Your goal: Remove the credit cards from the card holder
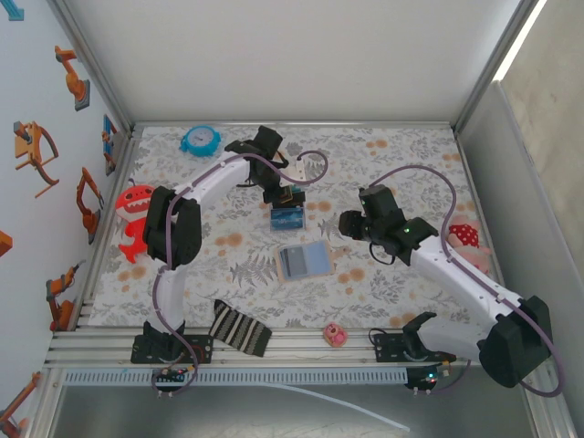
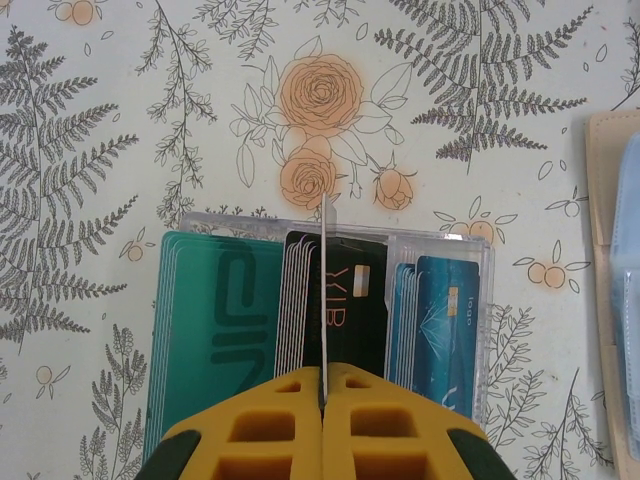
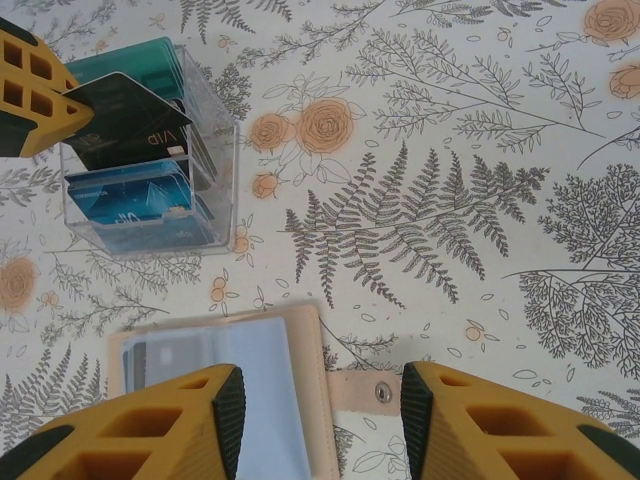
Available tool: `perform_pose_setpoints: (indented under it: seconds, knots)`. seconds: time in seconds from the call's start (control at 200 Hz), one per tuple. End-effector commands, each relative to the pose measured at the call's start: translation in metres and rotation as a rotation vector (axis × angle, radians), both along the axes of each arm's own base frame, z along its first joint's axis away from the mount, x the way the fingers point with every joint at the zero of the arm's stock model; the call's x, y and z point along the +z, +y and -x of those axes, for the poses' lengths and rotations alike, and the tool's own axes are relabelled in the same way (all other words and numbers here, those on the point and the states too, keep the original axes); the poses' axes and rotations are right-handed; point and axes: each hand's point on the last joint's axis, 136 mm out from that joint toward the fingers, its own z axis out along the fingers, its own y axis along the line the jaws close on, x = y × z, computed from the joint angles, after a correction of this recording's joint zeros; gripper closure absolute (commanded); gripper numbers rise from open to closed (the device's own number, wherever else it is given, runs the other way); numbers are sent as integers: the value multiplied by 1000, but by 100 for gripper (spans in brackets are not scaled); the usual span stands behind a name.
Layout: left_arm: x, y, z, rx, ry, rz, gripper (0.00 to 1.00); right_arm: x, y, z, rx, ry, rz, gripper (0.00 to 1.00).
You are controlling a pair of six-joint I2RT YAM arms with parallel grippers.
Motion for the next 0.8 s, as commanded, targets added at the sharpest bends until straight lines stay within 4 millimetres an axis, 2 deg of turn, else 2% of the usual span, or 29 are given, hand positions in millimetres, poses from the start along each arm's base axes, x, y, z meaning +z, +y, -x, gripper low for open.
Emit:
perform_pose_setpoints:
  seconds: [0.0,0.476,0.716,0.796]
  knots:
    - [-12,10,-4,37,31,-39,100,5,-2,2,-2,-21,13,54]
    - [-19,31,-3,87,34,-81,100,2,1,-2,5,-19,13,54]
    - [-20,37,-14,151,16,-85,100,0,3,-1,15,-12,5,54]
    - [-18,36,-17,168,8,-78,91,-1,4,-2,17,-9,5,54]
